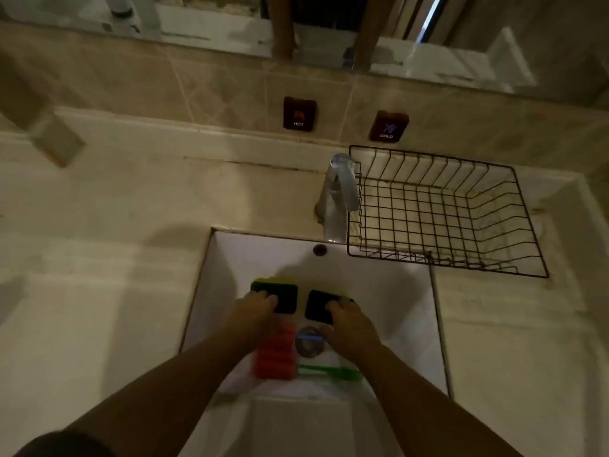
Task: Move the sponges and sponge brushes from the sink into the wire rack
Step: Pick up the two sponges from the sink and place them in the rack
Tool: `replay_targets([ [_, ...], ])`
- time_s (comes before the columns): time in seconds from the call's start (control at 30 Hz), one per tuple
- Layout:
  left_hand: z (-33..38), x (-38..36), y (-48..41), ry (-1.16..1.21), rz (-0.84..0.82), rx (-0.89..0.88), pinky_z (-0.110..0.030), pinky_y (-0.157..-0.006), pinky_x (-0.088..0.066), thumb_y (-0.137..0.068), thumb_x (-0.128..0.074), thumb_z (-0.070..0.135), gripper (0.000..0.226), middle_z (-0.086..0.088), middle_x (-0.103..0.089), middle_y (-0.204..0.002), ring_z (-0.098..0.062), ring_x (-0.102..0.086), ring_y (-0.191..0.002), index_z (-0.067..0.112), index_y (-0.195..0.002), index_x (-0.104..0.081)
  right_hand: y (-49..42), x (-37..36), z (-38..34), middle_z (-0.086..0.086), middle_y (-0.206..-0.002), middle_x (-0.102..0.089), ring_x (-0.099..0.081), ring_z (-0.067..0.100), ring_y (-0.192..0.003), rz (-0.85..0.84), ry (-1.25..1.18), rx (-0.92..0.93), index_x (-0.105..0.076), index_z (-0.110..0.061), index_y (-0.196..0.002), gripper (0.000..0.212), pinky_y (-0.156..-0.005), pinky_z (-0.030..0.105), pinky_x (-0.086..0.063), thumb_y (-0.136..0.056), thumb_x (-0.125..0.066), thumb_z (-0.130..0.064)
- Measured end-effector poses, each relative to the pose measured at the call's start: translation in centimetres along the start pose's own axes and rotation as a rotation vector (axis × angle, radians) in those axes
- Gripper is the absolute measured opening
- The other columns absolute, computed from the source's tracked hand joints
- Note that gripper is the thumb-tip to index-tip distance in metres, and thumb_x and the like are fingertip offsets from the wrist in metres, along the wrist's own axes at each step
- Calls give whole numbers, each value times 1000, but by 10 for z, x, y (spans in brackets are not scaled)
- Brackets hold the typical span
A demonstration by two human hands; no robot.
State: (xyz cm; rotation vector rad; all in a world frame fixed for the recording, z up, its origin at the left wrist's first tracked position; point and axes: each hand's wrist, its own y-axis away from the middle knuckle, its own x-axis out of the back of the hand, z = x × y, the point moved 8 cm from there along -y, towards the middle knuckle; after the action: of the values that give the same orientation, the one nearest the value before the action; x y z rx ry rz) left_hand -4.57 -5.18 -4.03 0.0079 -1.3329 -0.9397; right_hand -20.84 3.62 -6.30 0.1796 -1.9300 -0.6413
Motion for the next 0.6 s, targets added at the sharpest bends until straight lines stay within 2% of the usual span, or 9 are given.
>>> replay_targets([
  [0.17, -3, -9, -30, -144, 173, -45, -46, -99, -40, -81, -62, 46, 76, -14, -34, -146, -34, -37, -126, 16, -145, -34, -18, -3, -4, 19, -143, -42, -42, 38, -126, 143, 134, 90, -41, -11, -144, 77, -99, 44, -42, -79, -70, -40],
  [0.27, -5, -22, -43, -205, 207, -26, -50, -103, -33, -80, -62, 49, 77, -16, -30, -149, -36, -36, -128, 16, -143, -34, -26, -8, -5, 18, -146, -40, -40, 38, -131, 205, 142, 105, -38, -14, -146, 85, -105, 48, -36, -75, -75, -42],
  [0.37, -12, -37, -52, -161, 152, 19, -57, -108, -26, -77, -65, 52, 80, -13, -28, -148, -36, -29, -132, 20, -143, -32, -34, -16, 0, 14, -148, -36, -36, 36, -133, 186, 151, 64, -31, -17, -149, 91, -112, 51, -29, -74, -74, -45],
  [0.43, -14, -44, -56, -148, 151, 21, -57, -106, -28, -76, -67, 51, 81, -13, -29, -146, -35, -28, -131, 21, -142, -31, -38, -17, 8, 17, -144, -41, -40, 38, -130, 202, 122, 22, -37, -14, -146, 87, -113, 55, -27, -73, -75, -41],
  [0.6, -14, -50, -59, -123, 173, 29, -52, -98, -36, -77, -67, 50, 78, -12, -27, -144, -36, -30, -128, 25, -141, -30, -45, -20, 17, 22, -125, -57, -55, 42, -112, 265, 98, 7, -57, -7, -129, 70, -100, 56, -42, -68, -80, -32],
])
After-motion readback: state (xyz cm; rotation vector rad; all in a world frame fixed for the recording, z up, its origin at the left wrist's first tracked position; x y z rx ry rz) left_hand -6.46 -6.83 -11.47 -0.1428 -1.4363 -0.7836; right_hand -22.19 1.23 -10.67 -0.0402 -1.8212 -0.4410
